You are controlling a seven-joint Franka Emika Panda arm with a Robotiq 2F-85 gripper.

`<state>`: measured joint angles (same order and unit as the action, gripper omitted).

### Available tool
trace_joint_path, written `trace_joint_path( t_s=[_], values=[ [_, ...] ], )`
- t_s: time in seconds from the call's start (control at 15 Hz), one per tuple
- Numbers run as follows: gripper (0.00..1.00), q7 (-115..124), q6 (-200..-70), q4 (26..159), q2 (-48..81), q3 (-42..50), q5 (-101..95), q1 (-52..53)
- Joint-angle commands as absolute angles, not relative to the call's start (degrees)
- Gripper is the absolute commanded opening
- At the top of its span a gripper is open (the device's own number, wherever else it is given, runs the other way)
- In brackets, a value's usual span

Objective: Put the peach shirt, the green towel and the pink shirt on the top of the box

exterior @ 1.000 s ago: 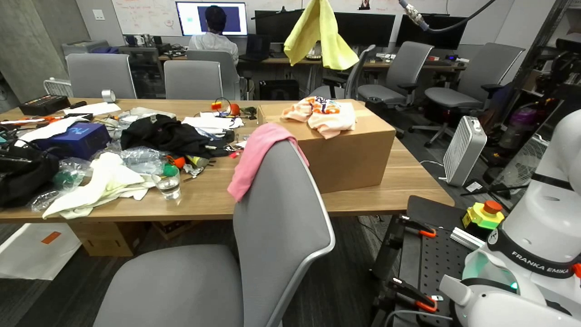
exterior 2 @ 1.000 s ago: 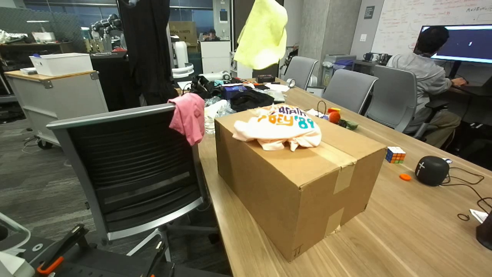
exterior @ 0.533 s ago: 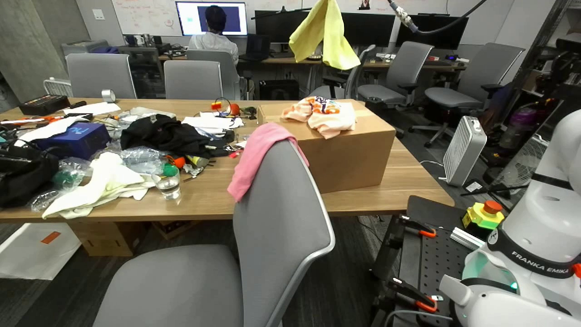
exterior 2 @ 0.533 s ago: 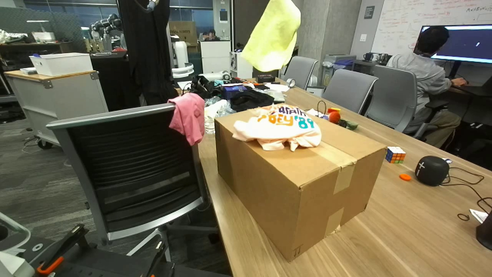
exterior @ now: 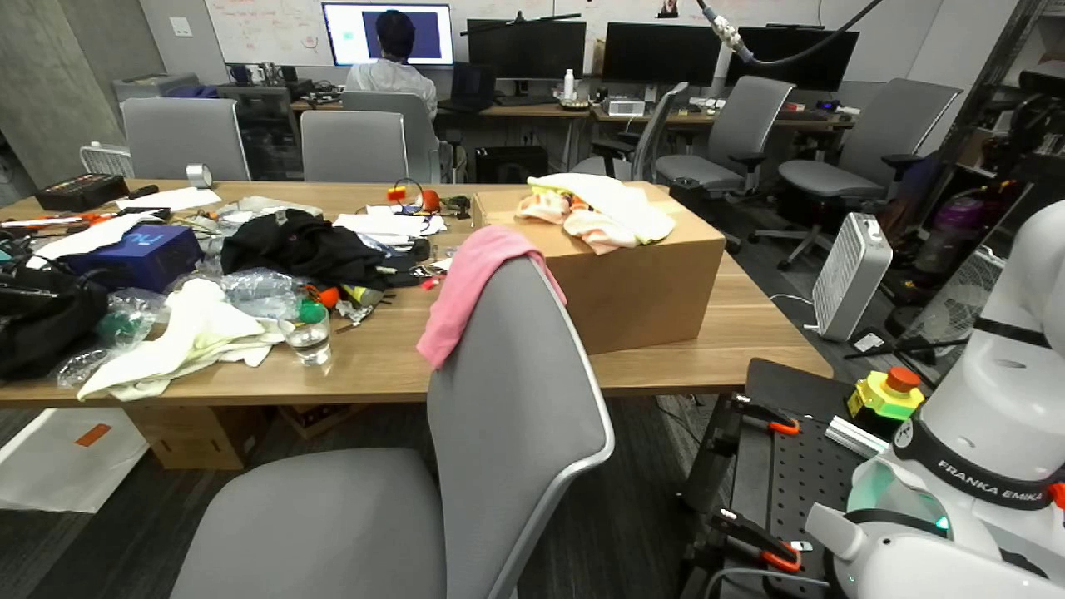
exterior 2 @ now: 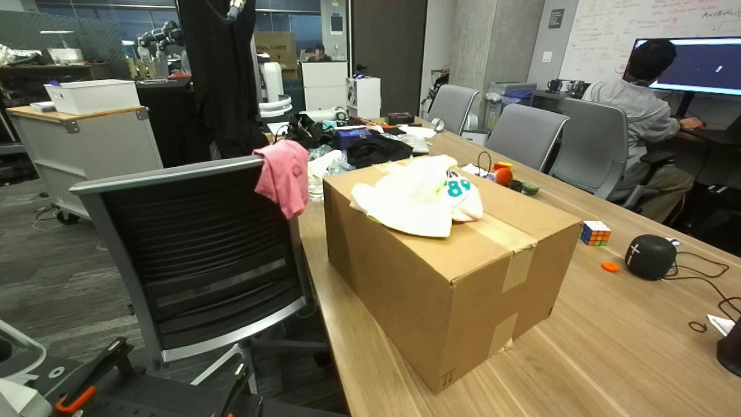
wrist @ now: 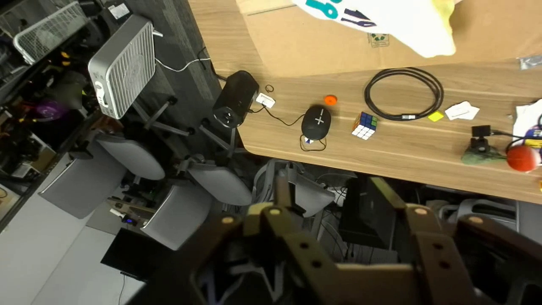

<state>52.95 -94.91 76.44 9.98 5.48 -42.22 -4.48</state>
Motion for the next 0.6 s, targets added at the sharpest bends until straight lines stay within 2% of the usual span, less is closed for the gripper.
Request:
trace_joint_path(
  t_s=[0.0, 0.13, 0.2, 0.53],
  values=[
    [0.84, 49.3, -93.7, 77.3, 7.4, 3.9, -41.6, -3.2],
    [0.97, 45.5, -94.2, 79.7, 4.8, 2.3, -39.5, -2.3],
    [1.00, 43.5, -94.0, 80.2, 3.8, 1.3, -38.3, -1.7],
    [1.00, 36.0, -92.0, 86.7, -3.4, -3.6, -32.0, 2.1]
  ],
)
